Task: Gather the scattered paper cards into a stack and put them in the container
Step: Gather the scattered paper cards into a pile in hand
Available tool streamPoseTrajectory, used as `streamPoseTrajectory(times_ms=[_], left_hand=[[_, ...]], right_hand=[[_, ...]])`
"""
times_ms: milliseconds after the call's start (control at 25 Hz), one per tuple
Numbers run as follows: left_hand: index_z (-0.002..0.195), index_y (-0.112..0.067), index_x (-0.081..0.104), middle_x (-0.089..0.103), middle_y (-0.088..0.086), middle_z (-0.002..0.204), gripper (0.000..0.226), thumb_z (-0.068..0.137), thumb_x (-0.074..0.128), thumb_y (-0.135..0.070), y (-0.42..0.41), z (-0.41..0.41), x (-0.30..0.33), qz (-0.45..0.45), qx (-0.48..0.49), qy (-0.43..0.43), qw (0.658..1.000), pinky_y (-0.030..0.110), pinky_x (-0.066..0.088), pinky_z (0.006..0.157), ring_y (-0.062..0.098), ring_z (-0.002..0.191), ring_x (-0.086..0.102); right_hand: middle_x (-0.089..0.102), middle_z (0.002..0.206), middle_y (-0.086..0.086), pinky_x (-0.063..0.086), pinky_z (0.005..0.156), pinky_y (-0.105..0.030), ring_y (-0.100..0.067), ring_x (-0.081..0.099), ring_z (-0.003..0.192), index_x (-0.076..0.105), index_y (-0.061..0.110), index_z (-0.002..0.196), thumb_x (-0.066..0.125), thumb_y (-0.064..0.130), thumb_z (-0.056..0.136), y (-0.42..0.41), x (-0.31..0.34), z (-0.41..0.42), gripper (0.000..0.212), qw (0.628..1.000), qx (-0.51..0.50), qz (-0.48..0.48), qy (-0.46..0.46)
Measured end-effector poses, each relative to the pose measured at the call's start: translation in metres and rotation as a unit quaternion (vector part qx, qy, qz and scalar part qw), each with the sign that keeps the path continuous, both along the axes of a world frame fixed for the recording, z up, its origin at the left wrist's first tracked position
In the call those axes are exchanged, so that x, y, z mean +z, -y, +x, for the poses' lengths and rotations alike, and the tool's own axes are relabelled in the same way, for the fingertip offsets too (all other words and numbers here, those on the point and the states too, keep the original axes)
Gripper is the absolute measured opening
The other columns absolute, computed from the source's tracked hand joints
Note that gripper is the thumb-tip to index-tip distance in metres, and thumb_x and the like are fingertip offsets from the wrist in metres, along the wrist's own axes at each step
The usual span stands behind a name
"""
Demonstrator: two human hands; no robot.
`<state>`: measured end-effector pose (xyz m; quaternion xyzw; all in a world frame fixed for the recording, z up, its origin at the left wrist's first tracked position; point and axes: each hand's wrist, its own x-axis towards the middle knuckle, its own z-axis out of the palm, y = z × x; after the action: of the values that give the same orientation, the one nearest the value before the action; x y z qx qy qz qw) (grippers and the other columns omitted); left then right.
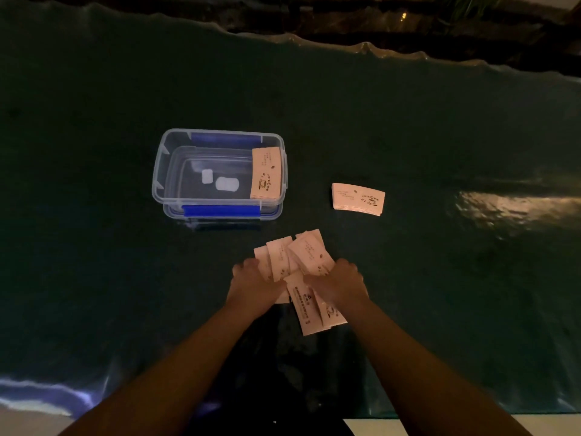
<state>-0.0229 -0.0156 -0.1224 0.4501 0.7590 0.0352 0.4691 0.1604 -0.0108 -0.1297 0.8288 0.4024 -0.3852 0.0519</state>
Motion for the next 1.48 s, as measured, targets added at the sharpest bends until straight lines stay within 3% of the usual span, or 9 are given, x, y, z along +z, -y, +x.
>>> streamPoseTrajectory(times_ms=[240, 400, 560, 640, 760, 960, 1160, 1360, 1480], left_hand=[[0.144, -0.015, 0.043, 0.055, 0.011, 0.141, 0.093, 0.069, 0.095, -0.037, -0.002, 0.031, 0.004, -0.043, 0.063, 0.004, 0.997, 0.048, 0.056, 0.102, 0.029, 0.127, 0.060], [0.136, -0.017, 0.052, 0.059, 0.010, 0.134, 0.067, 0.081, 0.084, -0.040, -0.006, 0.040, 0.004, -0.075, 0.018, -0.020, 0.997, 0.043, 0.059, 0.095, 0.025, 0.114, 0.064], [0.137, -0.021, 0.050, 0.047, 0.008, 0.139, 0.052, 0.091, 0.071, -0.033, -0.005, 0.041, 0.006, -0.081, 0.030, 0.084, 0.993, 0.028, 0.046, 0.059, 0.012, 0.083, 0.056], [0.134, -0.021, 0.050, 0.048, 0.008, 0.138, 0.044, 0.094, 0.062, -0.033, -0.005, 0.040, 0.007, -0.082, 0.062, 0.126, 0.987, 0.033, 0.052, 0.069, 0.017, 0.093, 0.059], [0.137, -0.017, 0.054, 0.061, 0.010, 0.134, 0.050, 0.097, 0.060, -0.047, -0.008, 0.035, 0.004, -0.082, 0.108, 0.178, 0.975, 0.044, 0.058, 0.088, 0.027, 0.111, 0.068], [0.128, -0.021, 0.062, 0.075, 0.005, 0.122, 0.036, 0.097, 0.071, -0.036, -0.011, 0.032, -0.002, -0.077, 0.116, 0.204, 0.969, 0.038, 0.060, 0.073, 0.027, 0.105, 0.076], [0.116, -0.016, 0.074, 0.084, 0.006, 0.096, 0.026, 0.095, 0.074, -0.031, -0.007, 0.030, -0.012, -0.102, 0.257, 0.306, 0.911, 0.040, 0.065, 0.067, 0.024, 0.086, 0.081], [0.118, -0.020, 0.071, 0.085, 0.004, 0.090, 0.024, 0.094, 0.076, -0.022, 0.006, 0.038, -0.019, -0.075, 0.344, 0.400, 0.846, 0.037, 0.065, 0.055, 0.022, 0.078, 0.083], [0.119, -0.019, 0.072, 0.085, 0.004, 0.092, 0.025, 0.094, 0.075, -0.016, 0.010, 0.036, -0.019, -0.085, 0.322, 0.423, 0.843, 0.039, 0.066, 0.059, 0.023, 0.082, 0.083]], right_hand=[[0.056, 0.131, -0.009, 0.059, 0.085, -0.045, -0.030, 0.061, 0.115, 0.045, 0.014, 0.140, 0.076, 0.064, 0.069, -0.004, 0.002, -0.008, 0.093, 1.000, 0.006, -0.011, -0.010], [0.062, 0.125, -0.008, 0.060, 0.080, -0.042, -0.026, 0.067, 0.103, 0.051, 0.014, 0.134, 0.078, 0.062, 0.071, 0.001, 0.003, -0.010, 0.084, 0.999, 0.002, -0.014, -0.046], [0.067, 0.119, -0.009, 0.057, 0.064, -0.032, -0.021, 0.070, 0.091, 0.052, 0.010, 0.130, 0.077, 0.054, 0.083, 0.005, 0.006, -0.010, 0.069, 0.990, -0.027, 0.003, -0.135], [0.065, 0.126, -0.011, 0.053, 0.060, -0.028, -0.022, 0.070, 0.096, 0.049, 0.011, 0.133, 0.073, 0.048, 0.089, 0.009, 0.008, -0.010, 0.062, 0.987, -0.015, -0.004, -0.158], [0.061, 0.128, -0.012, 0.051, 0.062, -0.027, -0.024, 0.067, 0.102, 0.052, 0.014, 0.126, 0.078, 0.043, 0.086, 0.016, 0.008, -0.014, 0.055, 0.979, 0.007, 0.010, -0.204], [0.069, 0.119, -0.007, 0.059, 0.081, -0.037, -0.021, 0.067, 0.106, 0.059, 0.017, 0.120, 0.077, 0.039, 0.087, 0.028, 0.016, -0.016, 0.044, 0.967, 0.024, 0.056, -0.249], [0.074, 0.102, 0.004, 0.060, 0.080, -0.037, -0.014, 0.073, 0.088, 0.062, 0.020, 0.125, 0.066, 0.063, 0.087, 0.045, 0.031, 0.001, 0.057, 0.963, -0.164, 0.109, -0.185], [0.075, 0.117, -0.008, 0.059, 0.089, -0.050, -0.028, 0.070, 0.107, 0.059, 0.023, 0.132, 0.075, 0.054, 0.083, 0.066, 0.026, -0.005, 0.060, 0.794, -0.438, 0.083, -0.414], [0.074, 0.114, -0.010, 0.063, 0.079, -0.051, -0.029, 0.074, 0.100, 0.051, 0.028, 0.129, 0.090, 0.034, 0.076, 0.068, 0.021, -0.003, 0.066, 0.756, -0.482, 0.132, -0.423]])
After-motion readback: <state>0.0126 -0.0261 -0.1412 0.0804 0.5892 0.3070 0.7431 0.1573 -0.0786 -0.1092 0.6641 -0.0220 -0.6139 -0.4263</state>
